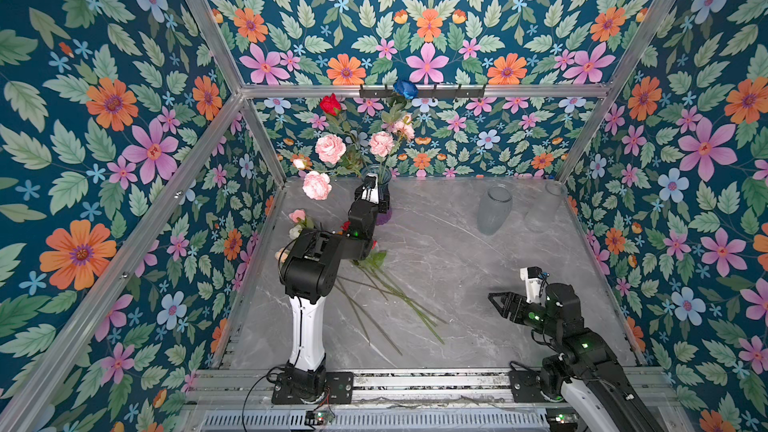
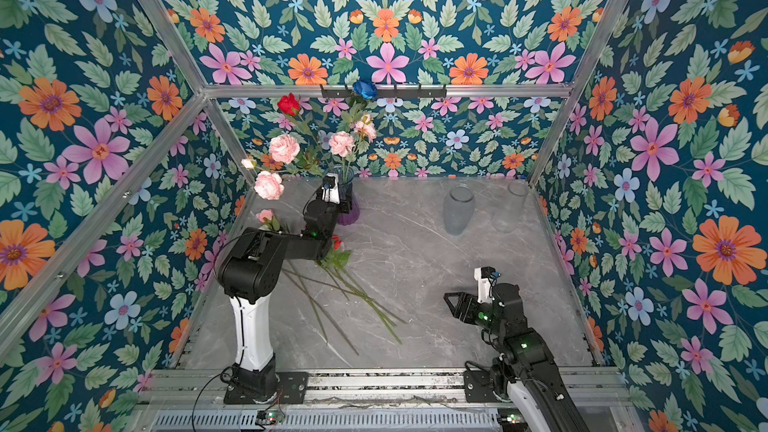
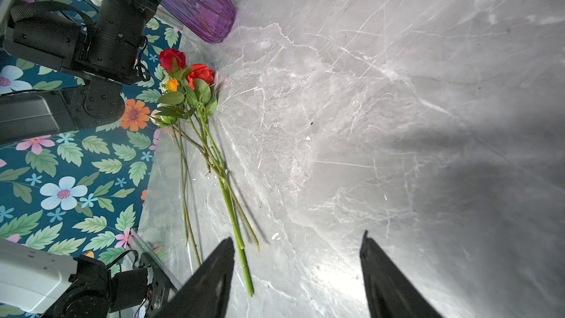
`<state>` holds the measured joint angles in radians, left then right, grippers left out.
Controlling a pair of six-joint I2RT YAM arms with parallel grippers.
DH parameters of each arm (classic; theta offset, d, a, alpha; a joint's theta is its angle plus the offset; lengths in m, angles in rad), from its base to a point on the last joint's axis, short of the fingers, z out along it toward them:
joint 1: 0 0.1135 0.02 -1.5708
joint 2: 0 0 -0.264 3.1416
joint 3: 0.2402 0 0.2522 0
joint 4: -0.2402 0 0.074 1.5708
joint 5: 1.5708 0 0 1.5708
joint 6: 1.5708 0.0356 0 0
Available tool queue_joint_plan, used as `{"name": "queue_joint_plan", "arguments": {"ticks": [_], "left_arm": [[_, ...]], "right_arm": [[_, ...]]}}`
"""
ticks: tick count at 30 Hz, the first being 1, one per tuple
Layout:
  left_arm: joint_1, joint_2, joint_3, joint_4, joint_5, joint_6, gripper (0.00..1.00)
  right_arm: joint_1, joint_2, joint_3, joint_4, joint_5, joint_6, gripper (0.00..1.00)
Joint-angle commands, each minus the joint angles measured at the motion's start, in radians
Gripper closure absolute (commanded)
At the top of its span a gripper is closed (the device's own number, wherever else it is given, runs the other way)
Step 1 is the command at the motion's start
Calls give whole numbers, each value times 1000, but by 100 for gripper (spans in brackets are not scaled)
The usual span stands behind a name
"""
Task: Arrange the flowers into the vase
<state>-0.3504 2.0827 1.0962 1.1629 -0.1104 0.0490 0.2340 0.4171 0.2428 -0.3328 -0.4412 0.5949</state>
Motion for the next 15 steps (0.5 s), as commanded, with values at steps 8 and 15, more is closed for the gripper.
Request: {"name": "queue_joint_plan", "arguments": {"ticks": [8,15], "left_arm": [[22,4,-20,-32,-52,-18,33],[30,2,-22,-37,-2,-27,33]], "right_arm": [[1,5,2,24,5,-13,33],[1,7,1,25,7,-12,33]]}}
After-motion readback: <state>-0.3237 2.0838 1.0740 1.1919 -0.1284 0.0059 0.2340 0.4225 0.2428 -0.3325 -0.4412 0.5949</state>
